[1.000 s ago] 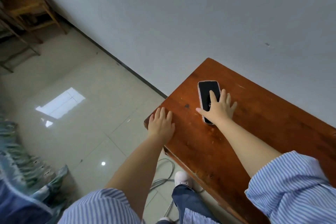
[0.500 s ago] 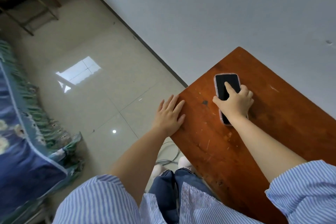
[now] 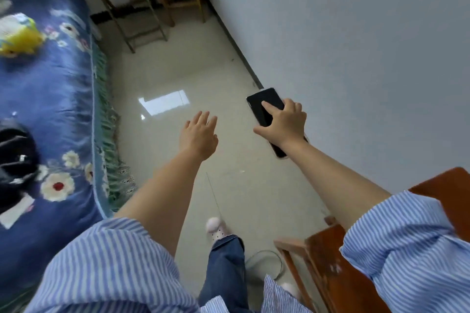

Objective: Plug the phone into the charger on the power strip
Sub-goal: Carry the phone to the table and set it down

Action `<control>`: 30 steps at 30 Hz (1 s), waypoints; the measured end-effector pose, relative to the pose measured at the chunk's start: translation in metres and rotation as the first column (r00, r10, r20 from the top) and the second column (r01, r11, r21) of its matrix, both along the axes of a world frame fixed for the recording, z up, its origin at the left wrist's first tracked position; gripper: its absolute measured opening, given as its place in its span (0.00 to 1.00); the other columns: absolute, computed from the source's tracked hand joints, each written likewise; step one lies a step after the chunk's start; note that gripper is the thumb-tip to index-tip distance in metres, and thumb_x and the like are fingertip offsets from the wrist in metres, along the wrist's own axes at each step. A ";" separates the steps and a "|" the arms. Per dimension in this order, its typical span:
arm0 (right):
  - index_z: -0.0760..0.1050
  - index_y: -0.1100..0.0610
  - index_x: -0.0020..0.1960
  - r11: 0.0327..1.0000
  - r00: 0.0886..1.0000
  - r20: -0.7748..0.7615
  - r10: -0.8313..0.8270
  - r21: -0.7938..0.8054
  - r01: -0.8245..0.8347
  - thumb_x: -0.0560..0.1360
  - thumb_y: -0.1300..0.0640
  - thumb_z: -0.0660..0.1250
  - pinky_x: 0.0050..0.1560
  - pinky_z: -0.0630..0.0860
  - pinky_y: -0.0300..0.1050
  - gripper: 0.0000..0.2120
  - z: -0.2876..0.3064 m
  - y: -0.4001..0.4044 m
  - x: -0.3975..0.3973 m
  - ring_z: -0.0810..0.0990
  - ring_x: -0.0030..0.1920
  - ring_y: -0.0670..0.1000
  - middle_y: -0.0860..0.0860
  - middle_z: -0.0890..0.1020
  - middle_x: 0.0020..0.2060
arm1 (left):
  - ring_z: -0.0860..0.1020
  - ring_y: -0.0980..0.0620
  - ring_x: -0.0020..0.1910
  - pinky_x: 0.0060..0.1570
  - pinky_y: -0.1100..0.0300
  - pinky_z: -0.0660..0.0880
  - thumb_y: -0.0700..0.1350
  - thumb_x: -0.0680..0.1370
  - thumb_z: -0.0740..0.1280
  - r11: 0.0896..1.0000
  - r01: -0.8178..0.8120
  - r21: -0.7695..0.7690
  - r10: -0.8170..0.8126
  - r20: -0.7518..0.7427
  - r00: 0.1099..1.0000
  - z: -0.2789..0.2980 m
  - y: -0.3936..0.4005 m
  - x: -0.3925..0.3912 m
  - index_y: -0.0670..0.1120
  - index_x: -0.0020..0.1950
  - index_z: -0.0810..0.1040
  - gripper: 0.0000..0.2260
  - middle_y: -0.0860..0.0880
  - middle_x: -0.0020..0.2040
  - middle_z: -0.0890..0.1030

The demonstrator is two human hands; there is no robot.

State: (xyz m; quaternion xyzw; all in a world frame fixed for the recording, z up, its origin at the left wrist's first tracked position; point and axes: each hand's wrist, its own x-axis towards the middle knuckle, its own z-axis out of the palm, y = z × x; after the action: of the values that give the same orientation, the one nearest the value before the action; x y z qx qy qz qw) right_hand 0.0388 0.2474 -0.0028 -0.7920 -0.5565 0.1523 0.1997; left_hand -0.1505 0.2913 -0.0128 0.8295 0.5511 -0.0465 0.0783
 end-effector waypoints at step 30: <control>0.66 0.49 0.65 0.940 0.947 0.078 0.312 0.116 -0.320 0.67 0.46 0.68 0.62 0.64 0.55 0.28 0.099 0.775 -0.195 0.65 0.60 0.63 0.61 0.70 0.61 | 0.61 0.43 0.71 0.69 0.46 0.59 0.42 0.76 0.59 0.877 -0.406 0.256 0.407 0.053 0.912 0.112 0.698 -0.220 0.44 0.67 0.66 0.18 0.43 0.72 0.65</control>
State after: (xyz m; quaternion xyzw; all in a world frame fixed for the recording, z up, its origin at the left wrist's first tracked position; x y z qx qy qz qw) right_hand -0.1561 1.0229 0.0967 -0.6821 -0.6906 0.1234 0.2062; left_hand -0.3701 0.9896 0.0993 0.6984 0.7140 0.0430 -0.0246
